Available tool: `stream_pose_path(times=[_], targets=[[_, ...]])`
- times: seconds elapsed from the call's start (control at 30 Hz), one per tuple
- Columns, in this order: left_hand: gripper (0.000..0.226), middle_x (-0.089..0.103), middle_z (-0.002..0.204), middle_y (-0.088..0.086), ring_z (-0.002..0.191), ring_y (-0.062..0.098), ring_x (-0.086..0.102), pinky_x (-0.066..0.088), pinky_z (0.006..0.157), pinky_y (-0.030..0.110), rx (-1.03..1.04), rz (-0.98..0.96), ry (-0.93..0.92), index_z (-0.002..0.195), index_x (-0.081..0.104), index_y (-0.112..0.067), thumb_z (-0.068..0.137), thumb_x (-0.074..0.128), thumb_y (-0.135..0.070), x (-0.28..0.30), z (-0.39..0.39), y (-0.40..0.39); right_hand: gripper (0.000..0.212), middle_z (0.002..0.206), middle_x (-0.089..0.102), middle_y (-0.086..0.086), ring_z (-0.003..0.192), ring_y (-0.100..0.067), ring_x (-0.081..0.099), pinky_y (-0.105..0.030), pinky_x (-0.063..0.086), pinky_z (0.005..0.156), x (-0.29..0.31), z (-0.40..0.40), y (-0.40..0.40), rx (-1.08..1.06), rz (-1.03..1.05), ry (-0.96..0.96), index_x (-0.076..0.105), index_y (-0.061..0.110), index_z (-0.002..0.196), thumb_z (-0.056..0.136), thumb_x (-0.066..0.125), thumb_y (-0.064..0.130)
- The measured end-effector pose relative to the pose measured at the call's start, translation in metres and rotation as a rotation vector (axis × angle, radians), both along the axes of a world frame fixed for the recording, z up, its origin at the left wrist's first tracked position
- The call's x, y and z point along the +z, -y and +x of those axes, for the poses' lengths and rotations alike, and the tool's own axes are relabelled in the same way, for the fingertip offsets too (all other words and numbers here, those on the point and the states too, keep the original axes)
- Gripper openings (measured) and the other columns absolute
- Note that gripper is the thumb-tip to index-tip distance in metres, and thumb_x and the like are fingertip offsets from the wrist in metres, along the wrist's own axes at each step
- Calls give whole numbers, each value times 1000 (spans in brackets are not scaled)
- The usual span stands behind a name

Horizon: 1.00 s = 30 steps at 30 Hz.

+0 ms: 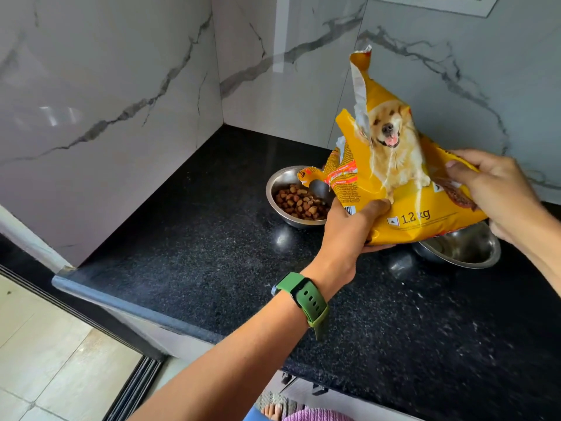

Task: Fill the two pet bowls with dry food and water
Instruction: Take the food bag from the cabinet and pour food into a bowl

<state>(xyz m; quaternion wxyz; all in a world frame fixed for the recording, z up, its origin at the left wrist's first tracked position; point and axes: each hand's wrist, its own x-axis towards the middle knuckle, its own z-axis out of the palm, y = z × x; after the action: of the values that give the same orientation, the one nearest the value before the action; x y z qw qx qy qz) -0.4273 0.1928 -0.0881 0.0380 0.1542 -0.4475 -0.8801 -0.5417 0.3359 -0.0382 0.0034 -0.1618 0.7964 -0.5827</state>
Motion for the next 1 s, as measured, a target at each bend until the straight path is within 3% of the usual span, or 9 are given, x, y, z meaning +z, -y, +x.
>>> stream_pose_path(times=[0.1, 0.23, 0.27, 0.4, 0.47, 0.53, 0.6, 0.8, 1.0], targets=[[45, 65, 120, 5, 101, 25, 67, 60, 74, 39, 28, -137, -26, 126, 48, -19, 85, 65, -14, -6, 2, 0, 28, 62, 69, 22, 55, 5, 63, -12, 52, 53, -13, 7, -3, -37, -83, 28, 65, 30, 90, 95, 48, 9], [58, 65, 119, -3, 106, 19, 64, 52, 93, 43, 65, -459, -52, 127, 47, -25, 74, 71, -28, -9, 7, 3, 24, 77, 72, 19, 73, 2, 65, -22, 53, 77, -46, 20, -9, -147, -275, 65, 71, 33, 86, 92, 55, 17], [61, 65, 118, -5, 106, 17, 63, 51, 94, 43, 57, -536, -54, 127, 46, -26, 71, 70, -32, -8, 9, 5, 11, 81, 73, 19, 78, 1, 65, -25, 52, 82, -50, 29, -7, -165, -323, 75, 73, 35, 86, 85, 63, 30], [61, 64, 117, -6, 106, 15, 61, 49, 93, 36, 8, -814, -78, 131, 41, -25, 78, 71, -30, 1, 17, 12, 45, 87, 74, 16, 84, 0, 66, -18, 54, 78, -77, 38, -3, -191, -549, 89, 76, 35, 85, 47, 76, 58], [59, 64, 116, -7, 106, 15, 61, 50, 90, 33, 20, -944, -108, 131, 40, -24, 80, 70, -29, 6, 19, 17, 11, 82, 74, 16, 80, 1, 68, -16, 55, 71, -75, 47, 7, -193, -653, 114, 77, 36, 80, 71, 73, 41], [60, 66, 113, -9, 103, 14, 63, 52, 87, 34, 44, -1037, -166, 129, 42, -25, 78, 70, -36, 13, 22, 22, 45, 78, 74, 16, 76, 1, 69, -15, 54, 63, -76, 48, 13, -175, -709, 136, 77, 37, 75, 93, 49, 6], [60, 67, 109, -12, 99, 11, 65, 53, 85, 35, 60, -1091, -219, 127, 42, -28, 74, 66, -43, 19, 24, 29, 59, 80, 74, 15, 77, 1, 69, -15, 55, 64, -79, 46, 17, -144, -765, 162, 77, 37, 76, 95, 37, -3], [49, 63, 102, -22, 95, 0, 63, 54, 81, 24, 82, -1074, -200, 122, 44, -32, 80, 71, -31, 20, 21, 51, 35, 85, 73, 12, 79, -2, 69, -19, 55, 63, -82, 38, 33, -67, -757, 250, 61, 26, 103, 97, 37, 1], [42, 69, 99, -21, 89, 0, 68, 56, 73, 18, 78, -1026, -294, 111, 48, -42, 76, 70, -32, 22, 24, 60, 33, 96, 73, 9, 88, -6, 69, -20, 56, 68, -76, 35, 31, 22, -847, 258, 70, 37, 94, 85, 49, 13]])
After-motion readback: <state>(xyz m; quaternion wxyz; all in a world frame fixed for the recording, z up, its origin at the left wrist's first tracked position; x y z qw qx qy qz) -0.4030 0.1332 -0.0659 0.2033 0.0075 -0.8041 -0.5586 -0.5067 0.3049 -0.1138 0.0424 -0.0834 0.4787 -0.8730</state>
